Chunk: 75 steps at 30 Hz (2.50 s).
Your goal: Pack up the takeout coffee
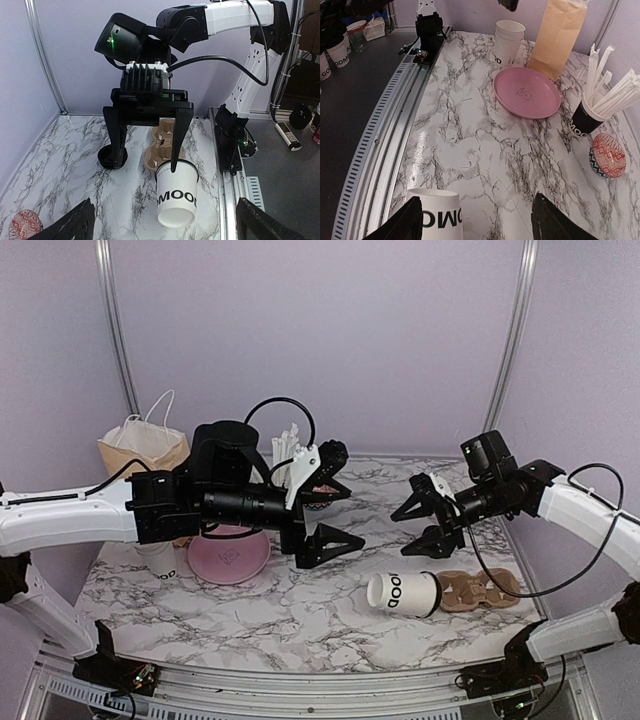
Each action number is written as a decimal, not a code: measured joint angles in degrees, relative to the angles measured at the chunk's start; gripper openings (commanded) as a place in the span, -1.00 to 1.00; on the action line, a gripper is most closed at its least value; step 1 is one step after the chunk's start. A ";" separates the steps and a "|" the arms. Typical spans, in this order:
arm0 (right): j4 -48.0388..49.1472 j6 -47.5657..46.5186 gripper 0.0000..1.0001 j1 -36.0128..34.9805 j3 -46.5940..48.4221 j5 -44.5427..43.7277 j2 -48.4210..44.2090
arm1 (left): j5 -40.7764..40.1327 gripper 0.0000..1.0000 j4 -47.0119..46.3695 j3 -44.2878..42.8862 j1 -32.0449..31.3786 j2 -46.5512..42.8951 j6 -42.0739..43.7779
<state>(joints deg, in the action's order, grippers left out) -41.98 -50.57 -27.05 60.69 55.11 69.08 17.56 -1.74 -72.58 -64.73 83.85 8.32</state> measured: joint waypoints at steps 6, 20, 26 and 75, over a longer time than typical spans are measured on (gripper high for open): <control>2.21 1.29 0.45 0.00 -1.31 -2.54 2.67 | 3.28 0.97 0.15 3.80 -0.11 -0.33 1.25; 3.98 4.52 0.56 1.36 -1.40 -4.70 2.62 | 10.64 0.97 0.85 4.50 -2.23 -0.52 2.84; 6.43 10.67 0.72 12.07 -1.25 -5.64 2.62 | -5.11 0.98 4.42 -5.22 -8.74 8.07 0.44; -3.13 17.62 0.84 20.85 2.32 -9.88 -1.53 | -25.09 0.44 19.17 -21.84 -17.64 41.92 -1.36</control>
<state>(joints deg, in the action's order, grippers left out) -45.10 -32.95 -6.20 63.00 45.23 67.55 -7.53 17.43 -94.41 -82.37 125.78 6.96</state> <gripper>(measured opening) 0.923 0.735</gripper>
